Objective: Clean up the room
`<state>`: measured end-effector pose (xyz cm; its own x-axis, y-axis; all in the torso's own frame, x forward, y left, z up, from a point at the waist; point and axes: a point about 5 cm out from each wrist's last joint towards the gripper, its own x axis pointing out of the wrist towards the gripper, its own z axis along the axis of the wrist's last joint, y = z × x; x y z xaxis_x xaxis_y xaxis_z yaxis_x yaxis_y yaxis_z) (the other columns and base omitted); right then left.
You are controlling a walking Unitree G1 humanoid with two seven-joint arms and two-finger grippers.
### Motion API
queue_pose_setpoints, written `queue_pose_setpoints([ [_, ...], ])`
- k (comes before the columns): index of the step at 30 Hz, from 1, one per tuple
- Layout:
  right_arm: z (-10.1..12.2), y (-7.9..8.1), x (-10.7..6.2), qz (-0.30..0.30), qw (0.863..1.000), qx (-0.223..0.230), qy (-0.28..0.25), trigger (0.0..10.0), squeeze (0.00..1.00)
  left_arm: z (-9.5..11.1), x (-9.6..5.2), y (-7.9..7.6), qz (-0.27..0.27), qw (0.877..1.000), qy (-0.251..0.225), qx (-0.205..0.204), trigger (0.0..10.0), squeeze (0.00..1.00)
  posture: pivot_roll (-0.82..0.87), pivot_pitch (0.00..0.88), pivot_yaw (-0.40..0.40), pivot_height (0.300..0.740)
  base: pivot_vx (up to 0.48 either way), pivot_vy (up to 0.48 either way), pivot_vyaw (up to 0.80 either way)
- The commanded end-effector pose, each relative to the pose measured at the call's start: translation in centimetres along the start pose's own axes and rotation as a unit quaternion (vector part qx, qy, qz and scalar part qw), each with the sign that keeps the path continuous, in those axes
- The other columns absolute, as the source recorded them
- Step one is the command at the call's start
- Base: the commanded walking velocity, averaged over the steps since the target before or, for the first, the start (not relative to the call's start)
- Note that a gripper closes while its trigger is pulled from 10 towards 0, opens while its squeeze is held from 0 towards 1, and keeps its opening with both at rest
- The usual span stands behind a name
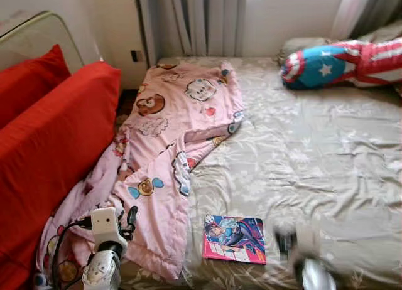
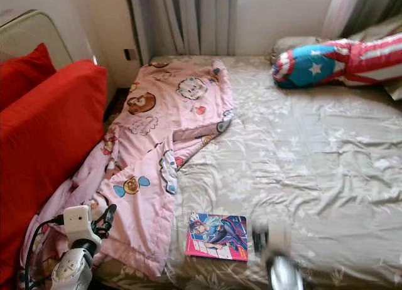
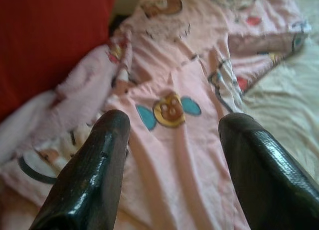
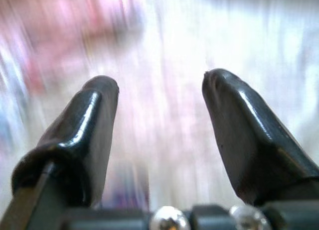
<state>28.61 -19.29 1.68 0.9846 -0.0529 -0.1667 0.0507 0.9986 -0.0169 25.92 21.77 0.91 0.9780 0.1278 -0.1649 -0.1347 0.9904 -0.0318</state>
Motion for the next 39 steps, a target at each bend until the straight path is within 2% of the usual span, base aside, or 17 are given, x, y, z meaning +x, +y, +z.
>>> queue_pose_setpoints([
  [1, -1.5, 0.3, -1.0, 0.003, 1.0, 0.006, 0.021, 10.0, 0.0, -0.1, -0.2, 0.6, 0.002, 1.0, 0.006, 0.014, 10.0, 0.0, -0.1, 0.0, 0.05, 0.74, 0.0, 0.0, 0.0],
  [8, -0.5, -0.6, -1.3, -0.019, 0.999, 0.034, -0.024, 10.0, 0.0, -0.3, -1.3, 1.0, 0.01, 1.0, -0.009, 0.012, 10.0, 0.0, -0.07, 0.014, 0.034, 0.74, 0.0, 0.0, 0.0],
  [17, -1.6, -0.1, -2.7, -0.012, 0.999, 0.03, -0.016, 10.0, 0.0, -0.4, -2.5, 1.5, 0.024, 0.999, -0.02, 0.013, 10.0, 0.0, -0.06, 0.04, 0.011, 0.74, 0.0, 0.0, 0.0],
  [24, -1.6, -0.2, -2.8, -0.014, 1.0, 0.019, -0.003, 10.0, 0.0, 0.0, -2.5, 1.3, 0.011, 1.0, -0.022, 0.015, 10.0, 0.0, -0.07, 0.066, 0.022, 0.74, 0.0, 0.0, 0.0],
  [31, -1.9, -0.2, -2.9, -0.014, 1.0, 0.012, 0.008, 10.0, 0.0, 0.8, -2.1, 1.1, 0.003, 0.999, -0.033, 0.016, 10.0, 0.0, -0.07, 0.089, 0.03, 0.7, 0.0, 0.0, 0.0],
  [39, -1.5, -0.1, -2.9, -0.009, 1.0, 0.004, 0.001, 10.0, 0.0, 1.1, -2.3, 0.2, -0.02, 0.999, -0.032, 0.016, 10.0, 0.0, -0.06, 0.124, 0.029, 0.7, 0.0, 0.0, 0.0],
])
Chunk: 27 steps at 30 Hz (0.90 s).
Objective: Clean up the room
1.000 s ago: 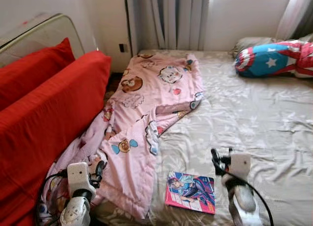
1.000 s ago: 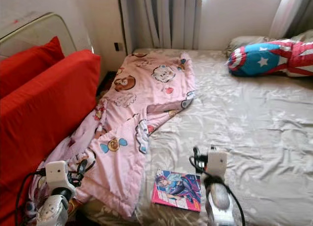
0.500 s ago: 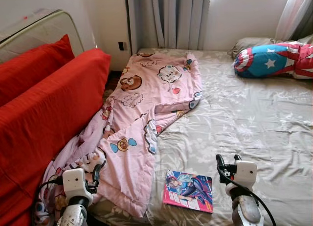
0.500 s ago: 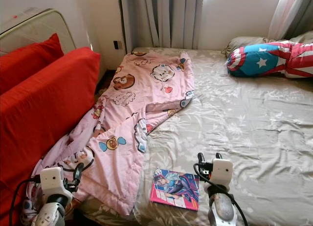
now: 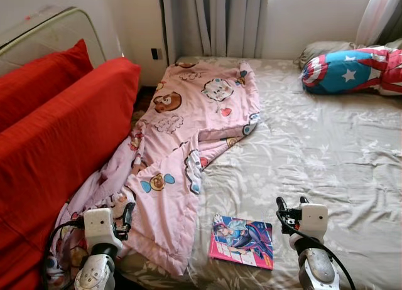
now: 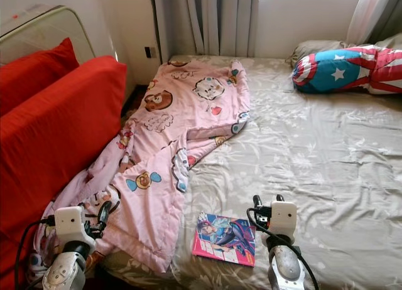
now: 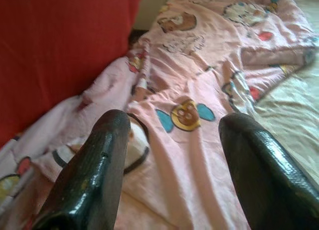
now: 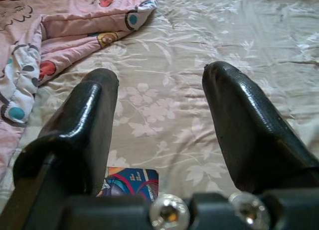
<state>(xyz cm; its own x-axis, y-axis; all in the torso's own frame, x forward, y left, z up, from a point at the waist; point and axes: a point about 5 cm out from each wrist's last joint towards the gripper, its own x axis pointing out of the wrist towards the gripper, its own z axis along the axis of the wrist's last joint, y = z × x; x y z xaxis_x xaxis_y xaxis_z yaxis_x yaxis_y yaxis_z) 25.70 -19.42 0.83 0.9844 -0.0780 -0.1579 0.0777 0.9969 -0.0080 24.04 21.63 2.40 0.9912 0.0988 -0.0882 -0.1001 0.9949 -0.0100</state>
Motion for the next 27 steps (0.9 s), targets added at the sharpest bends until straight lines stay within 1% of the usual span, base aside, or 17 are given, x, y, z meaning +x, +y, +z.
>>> queue_pose_setpoints([
  [1, -0.39, 0.35, -0.16, 0.009, 1.0, -0.005, 0.015, 10.0, 0.0, -0.11, -0.32, 0.29, -0.003, 1.0, 0.007, 0.004, 10.0, 0.0, -0.07, 0.126, 0.03, 0.7, 0.0, 0.0, 0.0],
  [2, -0.59, 0.45, -0.17, 0.012, 1.0, -0.008, 0.025, 10.0, 0.0, -0.14, -0.39, 0.44, -0.001, 1.0, 0.009, 0.005, 10.0, 0.0, -0.07, 0.119, 0.031, 0.7, 0.0, 0.0, 0.0],
  [4, -0.58, 0.44, -0.17, 0.013, 1.0, -0.01, 0.025, 10.0, 0.0, -0.1, -0.41, 0.5, 0.0, 1.0, 0.009, 0.005, 10.0, 0.0, -0.06, 0.121, 0.03, 0.695, 0.0, 0.0, 0.0],
  [7, -0.35, 0.27, -0.12, 0.009, 1.0, -0.009, 0.019, 10.0, 0.0, 0.04, -0.35, 0.44, 0.001, 1.0, 0.009, 0.005, 10.0, 0.0, -0.06, 0.128, 0.027, 0.66, 0.0, 0.0, 0.0],
  [9, -0.32, 0.26, -0.11, 0.009, 1.0, -0.009, 0.019, 10.0, 0.0, 0.07, -0.34, 0.42, 0.001, 1.0, 0.009, 0.005, 10.0, 0.0, -0.06, 0.128, 0.027, 0.65, 0.0, 0.0, 0.0],
  [11, -0.01, 0.41, -0.01, 0.016, 1.0, -0.006, 0.01, 10.0, 0.0, 0.0, -0.33, 0.2, 0.004, 1.0, 0.011, 0.001, 10.0, 0.0, -0.06, 0.139, 0.017, 0.65, 0.0, 0.0, 0.0],
  [13, -0.06, 0.42, 0.01, 0.017, 1.0, -0.015, 0.013, 10.0, 0.0, -0.05, -0.43, 0.18, 0.008, 1.0, 0.011, -0.002, 10.0, 0.0, -0.06, 0.14, 0.011, 0.65, 0.0, 0.0, 0.0],
  [20, 0.02, 0.43, 0.17, 0.02, 1.0, -0.013, 0.015, 10.0, 0.0, -0.05, -0.87, 0.4, 0.018, 1.0, 0.012, -0.004, 10.0, 0.0, -0.05, 0.155, 0.006, 0.65, 0.0, 0.0, 0.0],
  [27, 0.0, 0.7, 0.43, 0.024, 0.999, -0.015, 0.023, 10.0, 0.0, 0.05, -0.86, 0.39, 0.02, 1.0, 0.012, -0.003, 10.0, 0.0, -0.04, 0.165, 0.007, 0.65, 0.0, 0.0, 0.0],
])
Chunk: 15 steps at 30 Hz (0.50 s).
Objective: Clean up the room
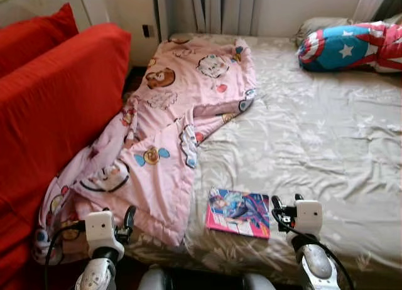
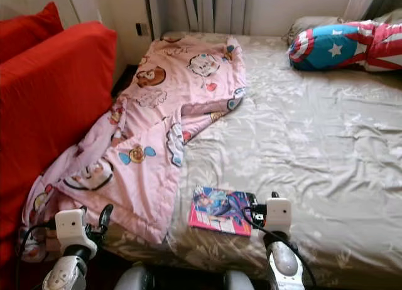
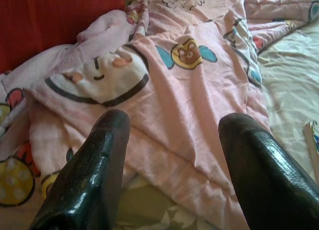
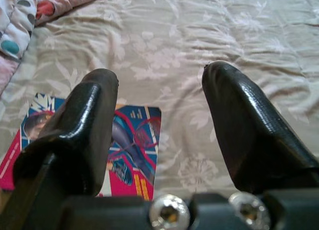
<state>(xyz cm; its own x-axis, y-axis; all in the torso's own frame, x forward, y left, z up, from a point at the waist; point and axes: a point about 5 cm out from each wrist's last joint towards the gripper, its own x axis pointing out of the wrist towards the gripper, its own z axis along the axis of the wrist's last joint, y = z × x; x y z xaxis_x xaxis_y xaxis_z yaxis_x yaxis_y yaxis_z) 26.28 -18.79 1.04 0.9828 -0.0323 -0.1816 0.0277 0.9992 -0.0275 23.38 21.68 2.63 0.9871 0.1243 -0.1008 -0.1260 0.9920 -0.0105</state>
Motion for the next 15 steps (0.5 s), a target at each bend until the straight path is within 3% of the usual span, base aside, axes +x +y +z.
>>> queue_pose_setpoints([
  [1, -0.39, 0.13, 0.0, 0.003, 1.0, -0.003, 0.017, 10.0, 0.0, -0.1, -0.18, 0.27, 0.007, 1.0, 0.006, -0.002, 10.0, 0.0, -0.04, 0.166, 0.007, 0.65, 0.0, 0.0, 0.0],
  [15, -0.54, 0.55, 0.13, 0.005, 1.0, -0.002, 0.022, 10.0, 0.0, -0.21, -0.58, 0.41, 0.008, 1.0, 0.013, -0.001, 10.0, 0.0, -0.03, 0.187, 0.013, 0.65, 0.0, 0.0, 0.0],
])
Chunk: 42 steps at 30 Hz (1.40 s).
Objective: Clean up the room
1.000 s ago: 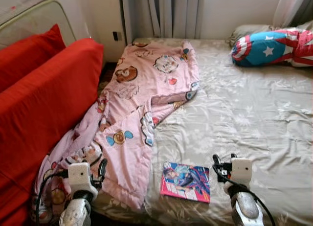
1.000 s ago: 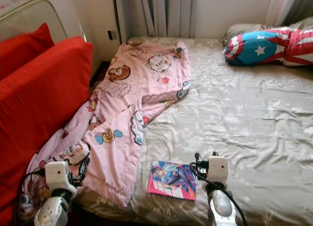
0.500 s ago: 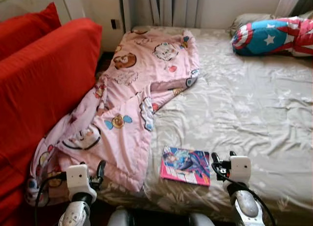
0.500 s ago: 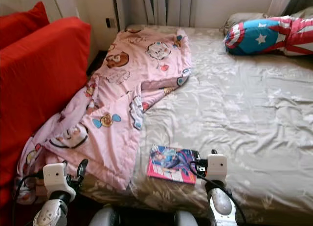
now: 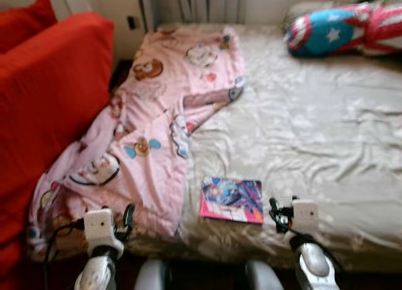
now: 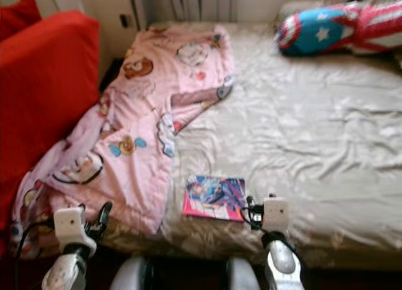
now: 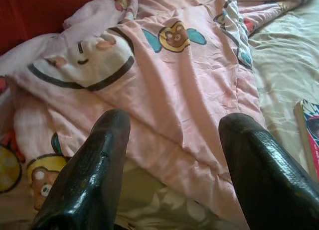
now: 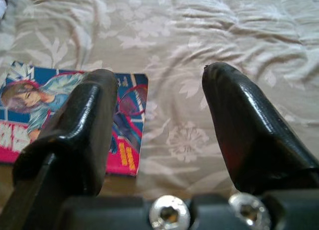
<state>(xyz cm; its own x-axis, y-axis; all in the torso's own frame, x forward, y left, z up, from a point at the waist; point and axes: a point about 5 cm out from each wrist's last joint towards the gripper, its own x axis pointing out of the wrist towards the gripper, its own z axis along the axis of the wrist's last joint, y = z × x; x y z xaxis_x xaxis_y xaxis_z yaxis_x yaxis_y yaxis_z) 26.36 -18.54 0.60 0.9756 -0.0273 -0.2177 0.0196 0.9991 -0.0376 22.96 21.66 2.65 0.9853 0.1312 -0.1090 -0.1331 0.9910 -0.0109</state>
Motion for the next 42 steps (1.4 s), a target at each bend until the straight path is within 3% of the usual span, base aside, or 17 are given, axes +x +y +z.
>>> queue_pose_setpoints([
  [1, -0.1, 0.3, 0.0, 0.002, 1.0, 0.003, 0.004, 10.0, 0.0, -0.2, -0.2, 0.4, 0.005, 1.0, 0.01, 0.0, 10.0, 0.0, -0.03, 0.188, 0.013, 0.65, 0.0, 0.0, 0.0],
  [5, -0.6, 0.4, 0.1, 0.002, 1.0, -0.006, 0.027, 10.0, 0.0, -0.1, -0.2, 0.5, 0.003, 1.0, 0.011, 0.001, 10.0, 0.0, -0.02, 0.189, 0.017, 0.65, 0.0, 0.0, 0.0],
  [11, -0.3, 0.5, -0.1, 0.003, 1.0, 0.007, 0.002, 10.0, 0.0, 0.1, -0.2, 0.5, 0.003, 1.0, 0.009, 0.003, 10.0, 0.0, -0.02, 0.193, 0.02, 0.63, 0.0, 0.0, 0.0],
  [25, -1.1, 1.0, 0.1, 0.01, 0.999, -0.009, 0.039, 10.0, 0.0, 0.1, -0.2, 0.5, 0.002, 1.0, 0.013, 0.006, 10.0, 0.0, -0.02, 0.187, 0.024, 0.63, 0.0, 0.0, 0.0],
  [29, -0.9, 1.1, 0.3, 0.009, 0.999, 0.002, 0.035, 10.0, 0.0, 0.1, -0.2, 0.6, 0.001, 1.0, 0.013, 0.007, 10.0, 0.0, -0.02, 0.183, 0.026, 0.605, 0.0, 0.0, 0.0],
  [42, -0.7, 1.9, 0.7, 0.025, 0.999, 0.016, 0.038, 10.0, 0.0, 0.3, 0.0, 0.5, 0.0, 1.0, 0.011, 0.013, 10.0, 0.0, 0.0, 0.164, 0.031, 0.605, 0.0, 0.0, 0.0],
])
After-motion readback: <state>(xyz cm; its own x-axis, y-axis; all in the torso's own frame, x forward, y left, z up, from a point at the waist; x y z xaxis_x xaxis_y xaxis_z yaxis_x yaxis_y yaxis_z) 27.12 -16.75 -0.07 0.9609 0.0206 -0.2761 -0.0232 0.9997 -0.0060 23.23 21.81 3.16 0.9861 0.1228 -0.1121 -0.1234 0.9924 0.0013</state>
